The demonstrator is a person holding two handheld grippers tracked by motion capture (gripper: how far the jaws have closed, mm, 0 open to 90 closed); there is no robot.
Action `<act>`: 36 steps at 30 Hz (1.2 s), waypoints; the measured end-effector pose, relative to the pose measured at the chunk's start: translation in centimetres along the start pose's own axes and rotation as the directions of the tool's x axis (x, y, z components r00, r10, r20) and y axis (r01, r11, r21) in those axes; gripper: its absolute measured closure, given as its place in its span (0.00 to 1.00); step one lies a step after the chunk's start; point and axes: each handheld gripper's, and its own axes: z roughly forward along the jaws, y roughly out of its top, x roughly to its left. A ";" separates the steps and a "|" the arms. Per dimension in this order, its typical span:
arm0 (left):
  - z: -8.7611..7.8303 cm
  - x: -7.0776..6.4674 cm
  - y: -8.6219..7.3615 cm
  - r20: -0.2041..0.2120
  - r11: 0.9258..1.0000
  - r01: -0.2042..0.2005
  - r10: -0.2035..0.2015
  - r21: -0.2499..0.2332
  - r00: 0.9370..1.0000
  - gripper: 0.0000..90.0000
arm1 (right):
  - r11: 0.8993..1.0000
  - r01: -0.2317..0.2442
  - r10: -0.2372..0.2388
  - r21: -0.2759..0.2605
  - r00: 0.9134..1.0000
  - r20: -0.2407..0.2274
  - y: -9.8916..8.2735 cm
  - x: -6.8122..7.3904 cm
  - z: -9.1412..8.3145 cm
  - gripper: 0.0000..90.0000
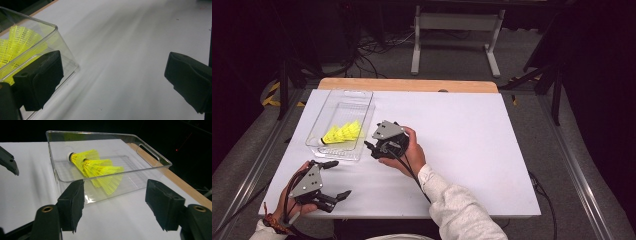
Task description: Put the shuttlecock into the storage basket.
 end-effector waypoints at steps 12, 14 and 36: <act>0.1 0.0 0.0 0.000 1.000 -0.003 0.003 0.005 1.000 0.04 | 1.000 -0.007 0.007 -0.001 0.997 0.077 -0.9 -0.7 -1.1 0.23; 0.1 0.0 0.0 0.000 1.000 -0.003 0.003 0.005 1.000 0.03 | 1.000 0.000 0.001 -0.003 0.996 0.091 -1.2 -0.9 -1.4 0.21; 0.2 -0.1 0.1 -0.002 1.000 -0.008 0.008 0.011 1.000 0.03 | 0.999 0.043 -0.043 0.003 0.994 0.100 -3.6 -1.2 -4.5 0.09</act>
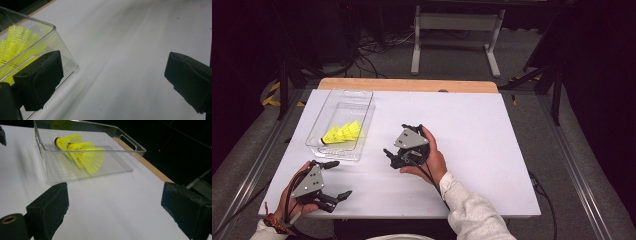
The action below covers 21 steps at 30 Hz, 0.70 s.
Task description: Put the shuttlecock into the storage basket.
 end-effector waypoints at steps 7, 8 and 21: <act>0.0 0.0 0.0 -0.001 1.000 0.000 0.000 0.000 1.000 0.03 | 1.000 -0.004 0.004 0.005 1.000 0.006 -0.8 -0.4 -0.8 0.09; 0.0 0.0 0.0 -0.001 1.000 0.000 0.000 0.000 1.000 0.03 | 1.000 0.001 -0.001 0.006 1.000 0.015 -0.8 -0.4 -0.9 0.09; -0.1 0.0 0.1 -0.004 1.000 -0.006 0.006 -0.002 1.000 0.03 | 1.000 0.005 -0.006 0.022 0.998 0.063 -1.7 -0.8 -1.8 0.11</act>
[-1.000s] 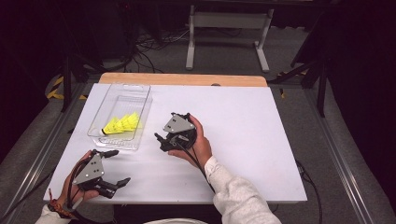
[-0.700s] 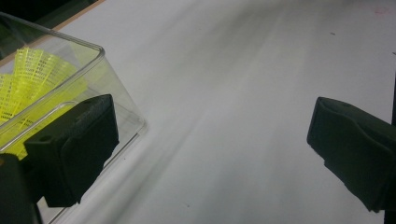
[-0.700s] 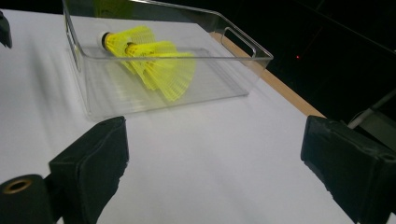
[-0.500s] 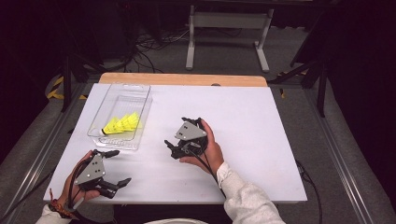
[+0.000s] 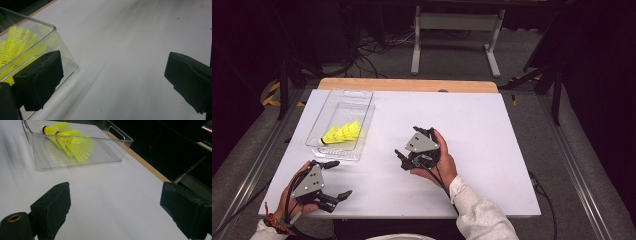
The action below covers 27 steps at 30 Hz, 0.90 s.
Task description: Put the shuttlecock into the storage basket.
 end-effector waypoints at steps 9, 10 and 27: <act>-0.1 -0.1 0.0 -0.002 1.000 -0.001 0.001 0.000 1.000 0.03 | 1.000 0.010 -0.010 0.010 1.000 0.029 -0.7 -0.5 -1.0 0.11; -0.1 0.0 0.0 -0.003 1.000 -0.002 0.002 -0.001 1.000 0.03 | 1.000 0.011 -0.011 0.010 0.999 0.033 -0.8 -0.6 -1.2 0.11; -0.2 0.0 0.0 -0.005 1.000 0.001 -0.001 -0.005 1.000 0.03 | 0.999 0.025 -0.028 0.035 0.997 0.066 -2.0 -1.3 -2.8 0.11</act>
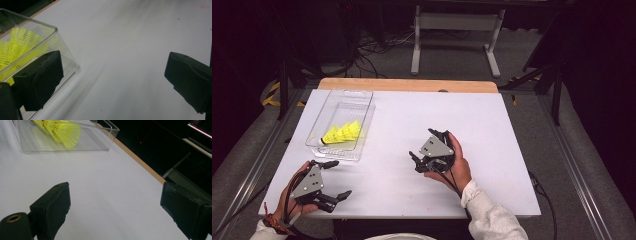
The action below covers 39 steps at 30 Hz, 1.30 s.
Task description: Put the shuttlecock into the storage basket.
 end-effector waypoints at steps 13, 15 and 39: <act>0.0 0.0 0.0 -0.003 1.000 -0.001 0.001 0.002 1.000 0.03 | 1.000 0.012 -0.012 0.012 1.000 0.018 -0.8 -0.2 -1.1 0.10; 0.0 0.0 0.0 -0.003 1.000 0.003 -0.003 0.003 1.000 0.03 | 1.000 0.011 -0.011 0.011 1.000 0.018 -1.0 -0.2 -1.3 0.10; 0.0 0.0 0.0 -0.013 1.000 -0.004 0.004 0.003 1.000 0.03 | 1.000 0.024 -0.025 0.020 0.998 0.060 -3.4 -0.9 -4.5 0.10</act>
